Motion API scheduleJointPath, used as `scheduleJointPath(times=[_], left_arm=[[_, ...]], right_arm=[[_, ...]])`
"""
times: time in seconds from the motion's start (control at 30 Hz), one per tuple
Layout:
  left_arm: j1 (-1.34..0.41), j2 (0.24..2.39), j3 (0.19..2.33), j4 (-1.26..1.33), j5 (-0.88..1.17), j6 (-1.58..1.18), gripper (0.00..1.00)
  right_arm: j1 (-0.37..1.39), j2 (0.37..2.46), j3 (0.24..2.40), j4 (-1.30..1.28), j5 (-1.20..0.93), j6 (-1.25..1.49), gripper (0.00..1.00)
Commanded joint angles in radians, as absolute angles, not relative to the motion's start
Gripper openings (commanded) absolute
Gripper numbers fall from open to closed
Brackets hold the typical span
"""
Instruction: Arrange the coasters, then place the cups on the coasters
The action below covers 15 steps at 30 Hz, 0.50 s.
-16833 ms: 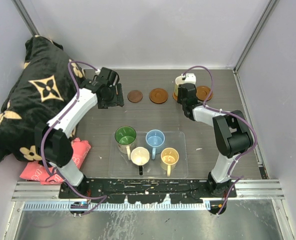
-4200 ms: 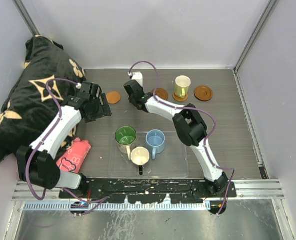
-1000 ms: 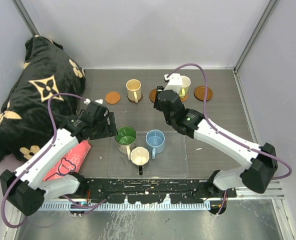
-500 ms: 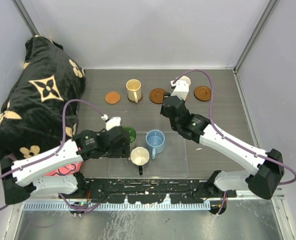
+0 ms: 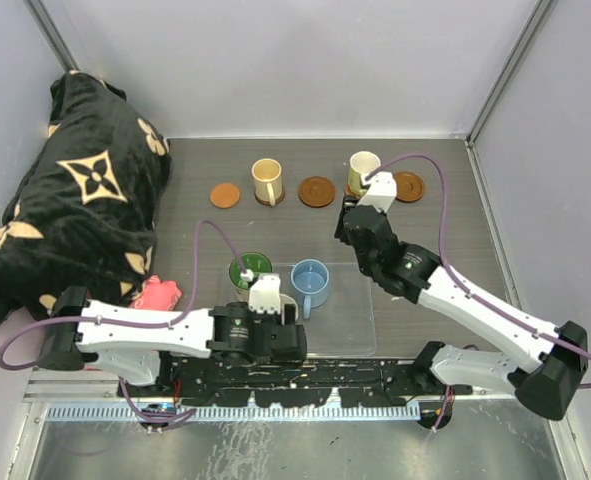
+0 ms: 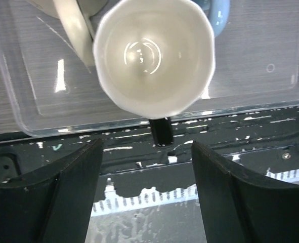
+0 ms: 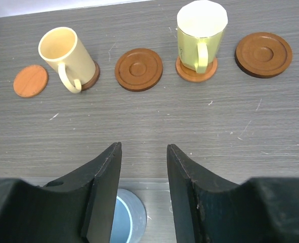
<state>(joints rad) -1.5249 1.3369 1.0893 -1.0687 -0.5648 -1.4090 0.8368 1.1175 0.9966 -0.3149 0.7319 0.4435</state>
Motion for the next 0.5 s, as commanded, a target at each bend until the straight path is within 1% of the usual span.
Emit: scheduleJointPath(times=[0.0,0.2,0.27,0.37,0.4,0.47], left_arm=[[-1.576,1.377,1.156,-1.083,-0.687,-1.547,0.72],[-1.616,1.456,1.170,-1.092,-0.702,-1.615,0.65],[-1.619,1.458,1.160,-1.078,-0.710,-1.633,0.60],[-1.621,1.453,1.138,-1.066,-0.726,-1.662,0.57],[-1.621,1.451,1.133,-1.066,-0.732,-1.672,0.54],[-1.620,1.450,1.131,-1.070,-0.746,-1.680,0.52]], right_arm=[[0.841,1.050,0.954,-0.281,0.745,0.435,0.47],[0.841,1.001,0.906,-0.277,0.732,0.433,0.47],[0.841,0.989,0.899,-0.278,0.731,0.428,0.47],[0.841,0.971,0.892,-0.278,0.732,0.422,0.47],[0.840,0.966,0.889,-0.278,0.732,0.422,0.47],[0.841,0.959,0.886,-0.278,0.733,0.422,0.47]])
